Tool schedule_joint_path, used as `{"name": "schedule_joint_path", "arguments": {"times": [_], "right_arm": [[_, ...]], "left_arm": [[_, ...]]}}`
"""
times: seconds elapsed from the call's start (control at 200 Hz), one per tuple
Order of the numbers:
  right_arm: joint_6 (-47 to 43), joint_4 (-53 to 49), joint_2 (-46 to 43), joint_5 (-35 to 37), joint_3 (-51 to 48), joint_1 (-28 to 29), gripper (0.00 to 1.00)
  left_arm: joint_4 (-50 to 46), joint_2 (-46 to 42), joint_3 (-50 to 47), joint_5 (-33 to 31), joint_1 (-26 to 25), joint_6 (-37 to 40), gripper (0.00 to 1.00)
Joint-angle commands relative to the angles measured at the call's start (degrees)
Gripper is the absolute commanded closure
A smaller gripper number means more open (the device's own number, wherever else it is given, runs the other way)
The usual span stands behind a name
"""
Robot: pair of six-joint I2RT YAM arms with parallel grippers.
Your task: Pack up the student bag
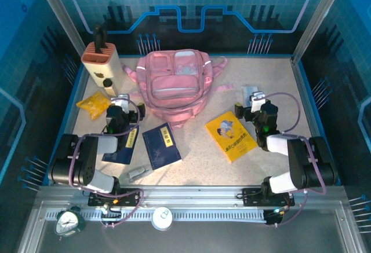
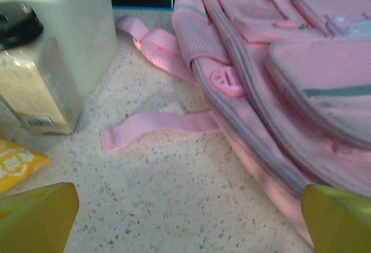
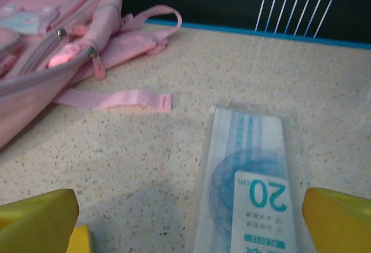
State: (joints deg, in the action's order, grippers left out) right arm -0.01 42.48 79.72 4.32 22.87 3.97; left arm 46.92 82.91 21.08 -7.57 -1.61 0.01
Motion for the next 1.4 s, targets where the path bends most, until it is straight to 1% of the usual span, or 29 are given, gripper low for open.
{"name": "schedule_joint_path", "arguments": {"times": [0.0,0.05,0.1,0.17,0.2,0.255,0.305,0.355,0.38,0.43,0.475,0.535,0.585,0.715,0.815,0.976,1.091,1.201,1.281,1.396], "right_arm": [[2.1,-8.2,-6.1,3.0,3.2,-0.4,0.00],[4.9,-12.9,-8.8,5.1,4.7,-0.5,0.00],[9.6,-18.9,-11.1,7.4,6.6,-0.8,0.01],[16.6,-24.9,-13.6,10.1,8.6,-1.3,0.00],[18.2,-27.5,-14.7,10.1,9.1,-1.7,0.00],[20.5,-30.9,-16.6,8.9,9.3,-2.6,0.00],[23.9,-33.6,-18.0,7.8,9.4,-3.6,0.00],[27.2,-35.7,-19.2,4.5,9.6,-5.0,0.00],[27.9,-36.5,-19.6,2.7,9.7,-5.4,0.00],[28.9,-39.3,-20.4,1.4,10.2,-5.6,0.00],[29.7,-41.4,-20.9,0.3,10.7,-5.6,0.00],[29.5,-43.2,-21.6,-2.6,11.2,-5.4,0.00],[30.0,-46.1,-22.0,-3.1,11.9,-4.6,0.00],[29.6,-51.7,-21.8,-5.9,14.6,-2.6,0.00],[29.7,-55.2,-21.2,-7.7,16.4,0.1,0.00],[30.0,-60.2,-18.9,-9.9,18.5,4.6,0.00],[30.5,-62.5,-17.4,-10.5,19.4,8.5,0.00],[32.3,-63.9,-16.6,-10.5,19.8,12.7,0.00],[33.8,-63.6,-16.3,-10.1,19.1,15.8,0.00],[35.7,-63.4,-15.7,-9.9,18.6,17.0,0.00]], "left_arm": [[-5.8,-5.4,2.4,1.3,0.4,0.3,0.01],[-8.1,-7.5,3.1,1.6,0.4,0.2,0.01],[-10.5,-9.8,3.7,1.9,0.4,-0.6,0.01],[-12.7,-13.1,4.3,2.0,0.5,-3.9,0.01],[-13.5,-14.5,4.6,1.2,0.5,-6.2,0.01],[-16.2,-17.3,5.7,-0.5,0.6,-13.7,0.01],[-21.2,-19.8,7.3,-1.4,0.7,-20.3,0.01],[-24.2,-21.7,8.4,-1.0,0.7,-24.0,0.01],[-25.6,-22.5,8.8,-1.2,0.7,-25.7,0.01],[-29.4,-24.3,9.1,-2.4,1.0,-29.2,0.01],[-30.1,-25.2,8.7,-3.2,1.3,-32.3,0.01],[-33.2,-25.9,9.6,-1.2,1.9,-35.2,0.01],[-39.2,-26.1,11.8,0.3,2.0,-37.6,0.01],[-48.2,-25.3,16.1,7.2,1.9,-42.3,0.01],[-53.4,-25.8,17.8,9.2,1.0,-46.7,0.01],[-58.9,-26.1,19.9,11.5,-4.7,-53.0,0.01],[-62.5,-24.9,21.9,8.6,-12.1,-56.4,0.01],[-63.5,-21.1,24.4,8.2,-18.6,-58.9,0.01],[-63.8,-17.7,26.8,6.4,-23.4,-58.9,0.01],[-65.7,-11.2,32.0,3.8,-29.4,-58.3,0.01]]}}
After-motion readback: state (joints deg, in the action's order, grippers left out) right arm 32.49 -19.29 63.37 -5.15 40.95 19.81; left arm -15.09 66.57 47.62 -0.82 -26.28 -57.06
